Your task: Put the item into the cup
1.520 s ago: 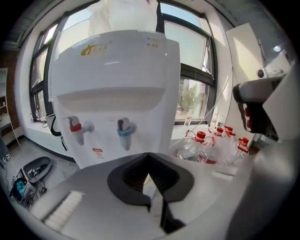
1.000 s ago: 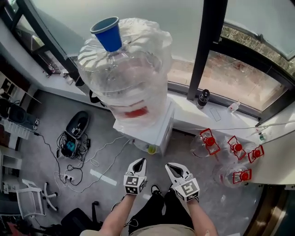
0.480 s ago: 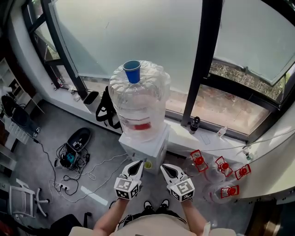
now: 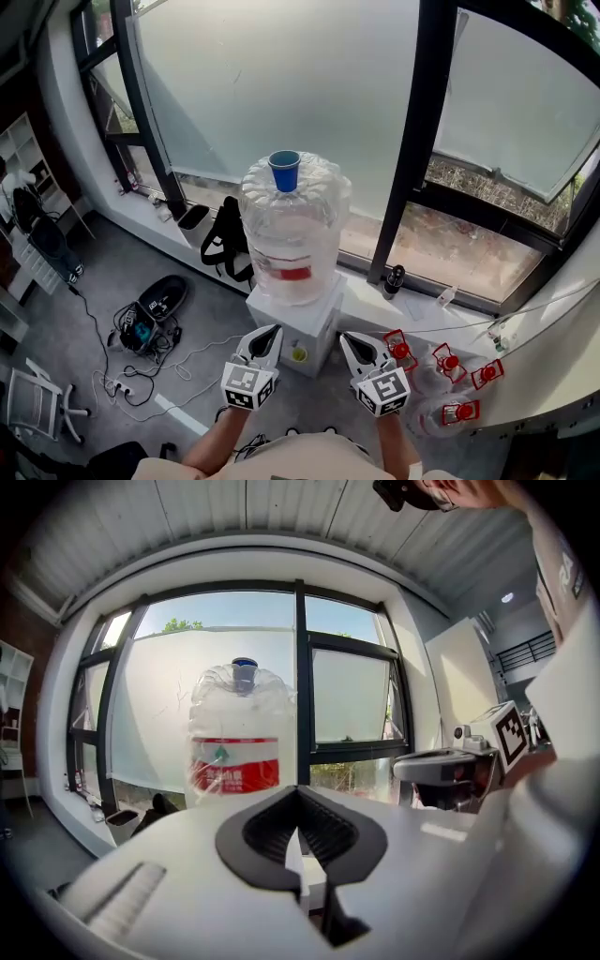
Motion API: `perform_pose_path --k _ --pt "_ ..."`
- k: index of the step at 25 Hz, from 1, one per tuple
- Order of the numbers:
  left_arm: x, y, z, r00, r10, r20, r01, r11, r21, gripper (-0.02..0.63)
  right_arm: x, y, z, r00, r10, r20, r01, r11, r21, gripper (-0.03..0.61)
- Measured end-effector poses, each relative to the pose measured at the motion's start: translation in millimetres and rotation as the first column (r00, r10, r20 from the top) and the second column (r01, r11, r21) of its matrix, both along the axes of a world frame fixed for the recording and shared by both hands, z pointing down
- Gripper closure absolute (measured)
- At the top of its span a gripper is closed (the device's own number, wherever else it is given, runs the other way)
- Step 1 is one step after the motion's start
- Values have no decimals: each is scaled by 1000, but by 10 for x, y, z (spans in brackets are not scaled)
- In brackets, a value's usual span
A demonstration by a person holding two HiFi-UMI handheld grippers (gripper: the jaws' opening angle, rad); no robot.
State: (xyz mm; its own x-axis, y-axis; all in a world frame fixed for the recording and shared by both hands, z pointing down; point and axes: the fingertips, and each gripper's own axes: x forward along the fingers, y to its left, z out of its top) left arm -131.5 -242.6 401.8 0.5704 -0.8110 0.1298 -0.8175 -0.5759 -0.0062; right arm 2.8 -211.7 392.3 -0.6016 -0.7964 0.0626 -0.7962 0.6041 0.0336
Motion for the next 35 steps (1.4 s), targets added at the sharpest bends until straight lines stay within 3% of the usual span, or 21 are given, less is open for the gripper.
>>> perform_pose_path --k 9,31,35 --pt "-80 -3 -264 999 -48 13 47 997 55 606 72 -93 -261 998 54 26 -55 998 37 566" --pt "-13 86 -100 999 -33 37 31 999 43 606 74 -10 -80 998 61 -6 -61 998 -10 568" --pt "31 57 -135 1000 -28 13 27 999 45 606 133 -40 -136 998 67 -10 -67 998 5 568"
